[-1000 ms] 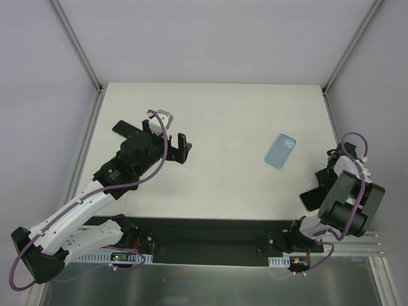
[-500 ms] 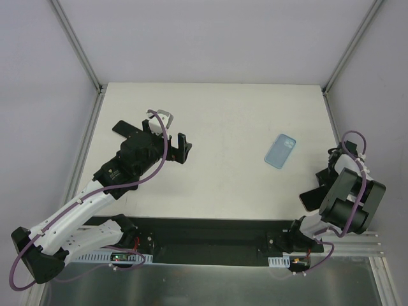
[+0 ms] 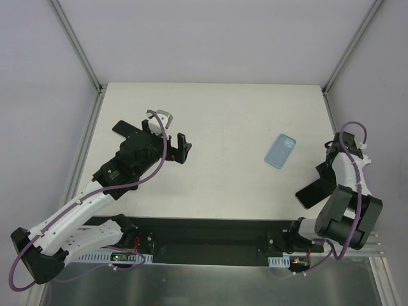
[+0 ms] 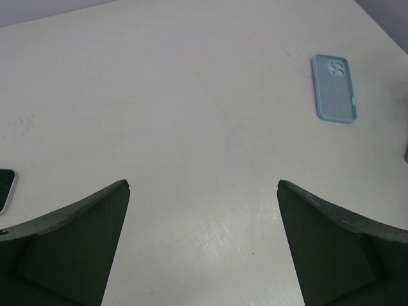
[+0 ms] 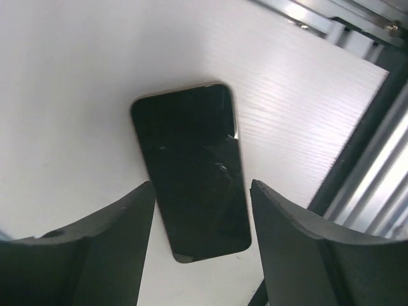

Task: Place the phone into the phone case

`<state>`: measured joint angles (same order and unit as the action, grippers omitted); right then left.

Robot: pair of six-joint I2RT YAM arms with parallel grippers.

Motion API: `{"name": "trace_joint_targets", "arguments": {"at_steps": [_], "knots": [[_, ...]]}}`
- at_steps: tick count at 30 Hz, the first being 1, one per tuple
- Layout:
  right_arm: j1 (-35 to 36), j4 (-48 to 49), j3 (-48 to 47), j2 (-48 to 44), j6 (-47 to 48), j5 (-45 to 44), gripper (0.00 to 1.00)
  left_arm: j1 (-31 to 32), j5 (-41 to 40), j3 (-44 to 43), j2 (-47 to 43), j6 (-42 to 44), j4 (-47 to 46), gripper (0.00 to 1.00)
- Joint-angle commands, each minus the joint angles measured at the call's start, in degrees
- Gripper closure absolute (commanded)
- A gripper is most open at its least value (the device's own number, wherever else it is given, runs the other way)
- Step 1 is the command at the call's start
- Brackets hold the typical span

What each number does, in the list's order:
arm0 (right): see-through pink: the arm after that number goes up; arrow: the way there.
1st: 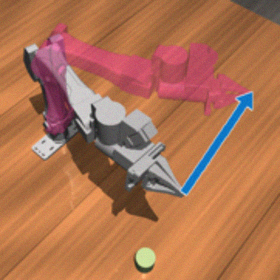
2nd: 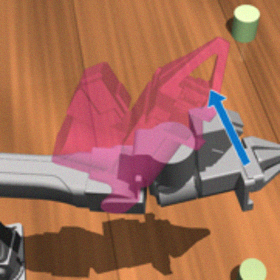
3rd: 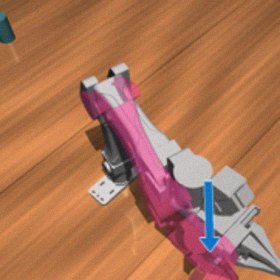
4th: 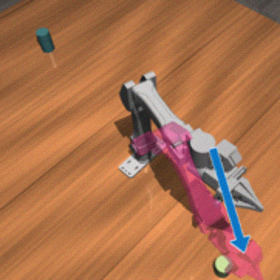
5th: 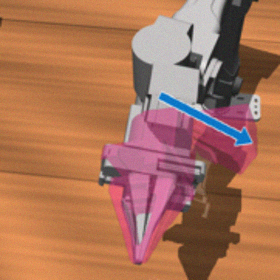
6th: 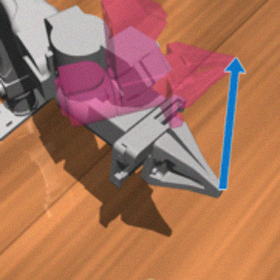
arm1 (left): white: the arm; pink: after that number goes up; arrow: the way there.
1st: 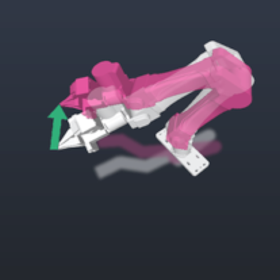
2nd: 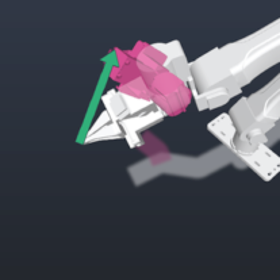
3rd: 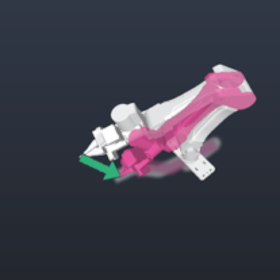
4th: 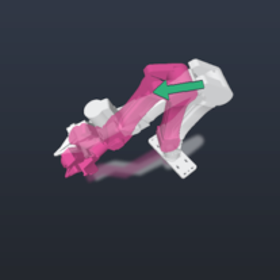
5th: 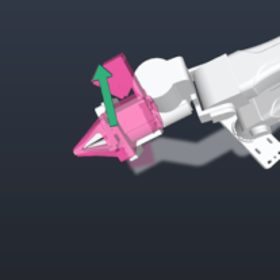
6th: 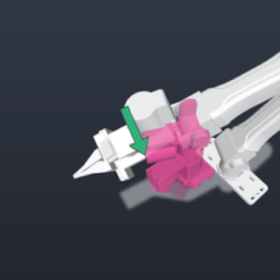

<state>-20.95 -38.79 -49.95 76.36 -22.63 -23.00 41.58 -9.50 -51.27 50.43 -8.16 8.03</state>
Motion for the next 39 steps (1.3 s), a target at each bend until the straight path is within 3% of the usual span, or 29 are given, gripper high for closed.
{"name": "trace_joint_targets", "arguments": {"at_steps": [1,11,18,24,36,39], "knots": [[-4.2,-8.1,-1.4,1.2,-5.3,-6.0,0.37,0.1,-0.6,-0.5,-2.4,0.0,-1.7,0.01],[-9.7,-6.0,-0.8,9.2,-3.6,-5.9,0.47,0.1,0.2,-0.4,-3.6,-0.2,-1.6,0.01],[-9.7,-2.7,-1.7,11.4,0.4,-0.2,0.47,0.0,-0.9,-0.4,-4.1,0.1,-1.5,0.01],[-9.4,-1.3,-3.1,13.8,2.9,3.4,0.4,0.1,-1.5,-0.3,-4.9,0.3,-1.5,0.01],[-1.0,4.9,-5.1,14.8,9.5,13.2,0.36,0.1,-1.0,-0.4,-6.0,0.5,-1.6,0.01],[3.1,4.4,-6.6,15.0,10.9,10.3,0.3,0.1,-1.7,-0.2,-6.3,0.6,-1.6,0.01]]}}
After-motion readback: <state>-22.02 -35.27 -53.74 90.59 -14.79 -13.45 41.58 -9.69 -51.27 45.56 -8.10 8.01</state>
